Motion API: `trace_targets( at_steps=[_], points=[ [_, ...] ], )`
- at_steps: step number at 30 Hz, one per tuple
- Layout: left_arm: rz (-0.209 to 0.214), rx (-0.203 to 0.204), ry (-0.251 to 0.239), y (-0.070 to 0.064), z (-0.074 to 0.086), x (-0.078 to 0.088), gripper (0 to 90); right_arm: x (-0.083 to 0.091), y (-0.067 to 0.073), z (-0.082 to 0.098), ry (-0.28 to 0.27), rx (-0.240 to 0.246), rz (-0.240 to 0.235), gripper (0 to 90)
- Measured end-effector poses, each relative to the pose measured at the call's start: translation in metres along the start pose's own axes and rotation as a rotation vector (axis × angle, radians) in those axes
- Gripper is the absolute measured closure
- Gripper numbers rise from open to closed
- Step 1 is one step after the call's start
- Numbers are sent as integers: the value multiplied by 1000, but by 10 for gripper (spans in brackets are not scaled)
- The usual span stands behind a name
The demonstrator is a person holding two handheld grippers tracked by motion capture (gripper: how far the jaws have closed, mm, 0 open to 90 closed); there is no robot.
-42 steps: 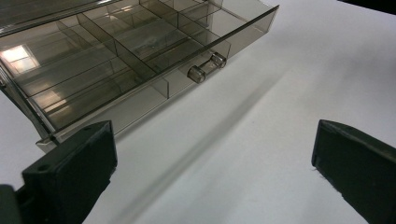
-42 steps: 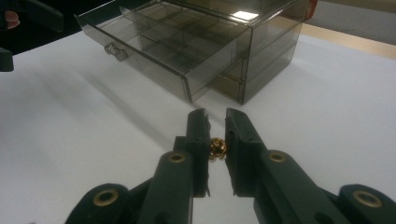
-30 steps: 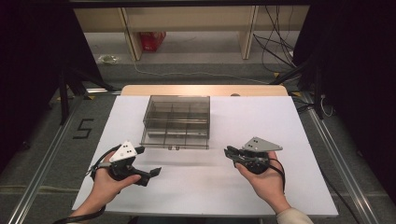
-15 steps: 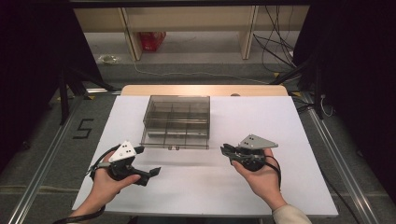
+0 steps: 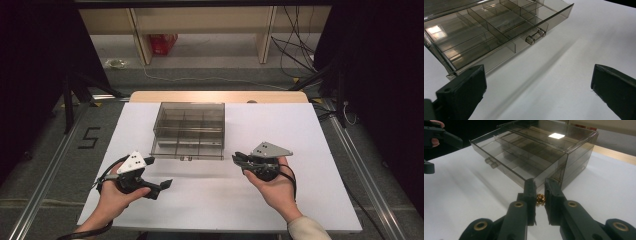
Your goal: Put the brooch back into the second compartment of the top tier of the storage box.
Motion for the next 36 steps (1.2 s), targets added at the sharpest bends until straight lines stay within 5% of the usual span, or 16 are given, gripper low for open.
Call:
trace_targets(
  at_steps=[36],
  points=[
    [3, 1, 1, 0, 0, -1, 0, -14, 6, -8, -6, 8, -13, 807]
  ],
)
Point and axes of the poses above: each handheld gripper's, and its own axes: x roughly backward along the jaws, z roughly out of its underside, y roughly to its left, the point moved 4 cm from there along -x, roughly forward along the jaws
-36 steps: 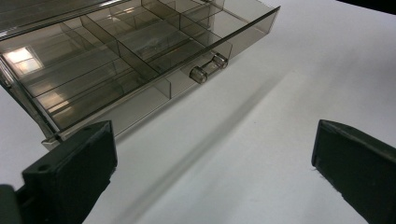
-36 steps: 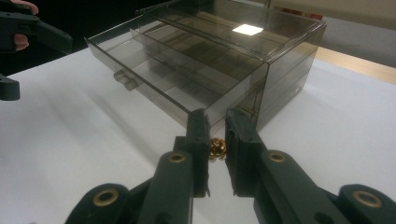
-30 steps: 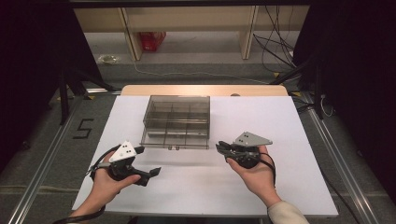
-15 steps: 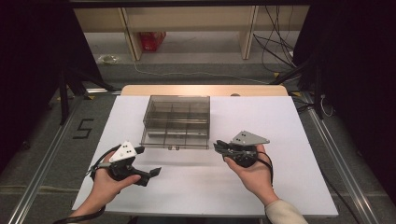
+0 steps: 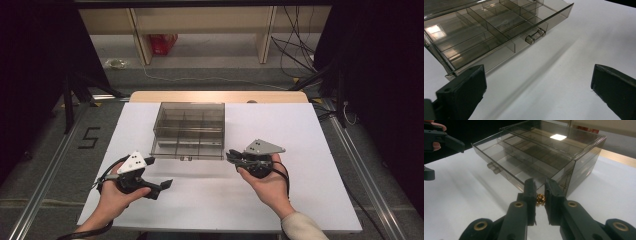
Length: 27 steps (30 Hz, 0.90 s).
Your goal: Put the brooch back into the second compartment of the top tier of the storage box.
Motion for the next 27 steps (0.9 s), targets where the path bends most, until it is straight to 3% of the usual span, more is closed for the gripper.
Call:
trace_targets(
  at_steps=[27],
  points=[
    [3, -1, 2, -1, 0, -1, 0, -6, 3, -4, -4, 4, -4, 807]
  ],
)
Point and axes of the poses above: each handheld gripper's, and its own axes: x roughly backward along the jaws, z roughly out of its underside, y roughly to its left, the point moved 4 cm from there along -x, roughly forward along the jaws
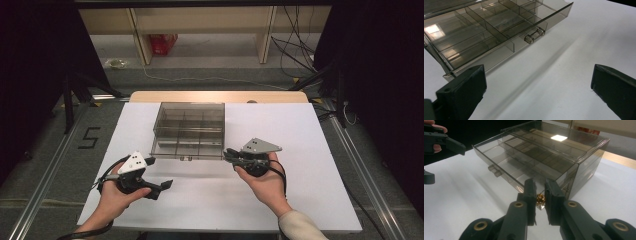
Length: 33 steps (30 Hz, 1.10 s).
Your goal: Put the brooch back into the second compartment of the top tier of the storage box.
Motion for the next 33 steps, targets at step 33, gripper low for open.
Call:
trace_targets(
  at_steps=[33],
  points=[
    [1, -2, 0, 0, 0, 0, 0, -6, 1, -3, -2, 0, -3, 807]
  ],
)
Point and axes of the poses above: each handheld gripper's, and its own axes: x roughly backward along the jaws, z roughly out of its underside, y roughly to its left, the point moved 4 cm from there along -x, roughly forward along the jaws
